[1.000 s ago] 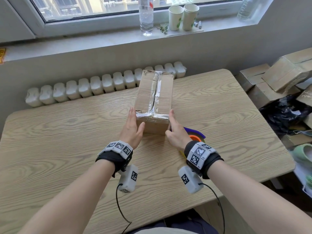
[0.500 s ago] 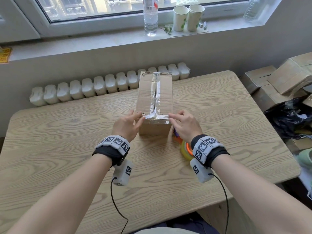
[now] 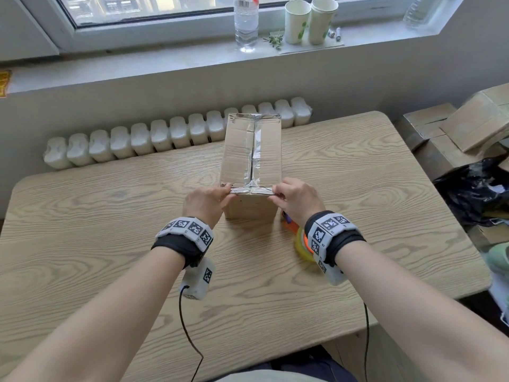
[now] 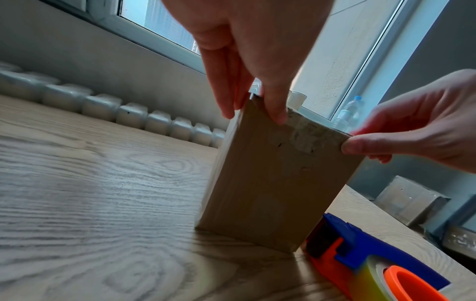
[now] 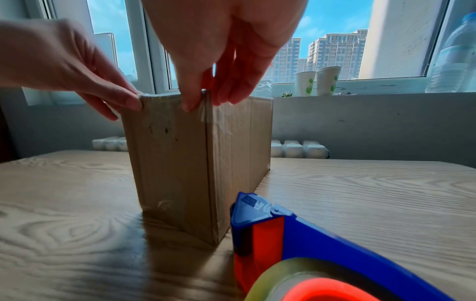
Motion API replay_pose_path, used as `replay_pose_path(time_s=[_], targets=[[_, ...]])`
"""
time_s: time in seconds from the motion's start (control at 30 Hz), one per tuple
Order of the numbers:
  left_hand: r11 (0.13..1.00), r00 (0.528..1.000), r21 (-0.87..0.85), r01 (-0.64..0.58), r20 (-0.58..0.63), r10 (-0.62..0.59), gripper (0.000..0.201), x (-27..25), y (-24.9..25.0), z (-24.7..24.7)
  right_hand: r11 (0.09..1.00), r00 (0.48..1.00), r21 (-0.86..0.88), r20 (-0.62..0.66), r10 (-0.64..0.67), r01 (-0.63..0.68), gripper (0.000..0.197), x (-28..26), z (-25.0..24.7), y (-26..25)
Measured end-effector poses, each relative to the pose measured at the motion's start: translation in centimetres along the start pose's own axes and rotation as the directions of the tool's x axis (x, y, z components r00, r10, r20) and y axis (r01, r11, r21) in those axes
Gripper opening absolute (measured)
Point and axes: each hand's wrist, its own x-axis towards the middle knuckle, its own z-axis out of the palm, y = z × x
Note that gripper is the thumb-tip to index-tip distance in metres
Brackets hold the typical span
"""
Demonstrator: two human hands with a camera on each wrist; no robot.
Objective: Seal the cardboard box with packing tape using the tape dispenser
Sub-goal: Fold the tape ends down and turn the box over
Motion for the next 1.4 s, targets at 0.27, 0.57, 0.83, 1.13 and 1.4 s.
replay_pose_path(time_s=[0.27,0.57,0.83,1.13,1.4], targets=[[0.994,0.984,0.079,-0.08,0.168,0.066,0.05,0.5,-0.8,-2.8,1.0,0.952,0.022,0.306,0.0,-0.007,0.04,1.2,-2.6,2.0],[0.985,0.976,0.11,-0.135,0.184,0.114,0.028,1.8,-1.1,-2.3,1.0,0.959,-0.009,0.285,0.004,-0.002,0.031,1.7,-3.0,1.1],[0.995,0.989,0.027,-0.1,0.115,0.096,0.026,2.0,-1.0,-1.2,0.974,0.991,-0.2,0.104,-0.082,0.102,0.02,0.9,-1.4,0.9],[0.951,0.955,0.103,-0.293,-0.025,0.297,0.032,0.7,-1.6,-0.1,0.925,0.921,-0.1,0.184,-0.344,0.366,0.071,-0.4,1.8,0.8],[0.956,0.971,0.174,-0.237,0.032,0.235,0.035,1.0,-1.7,0.4,0.924,0.918,-0.098,0.195,-0.346,0.37,0.072,0.3,2.3,0.5]])
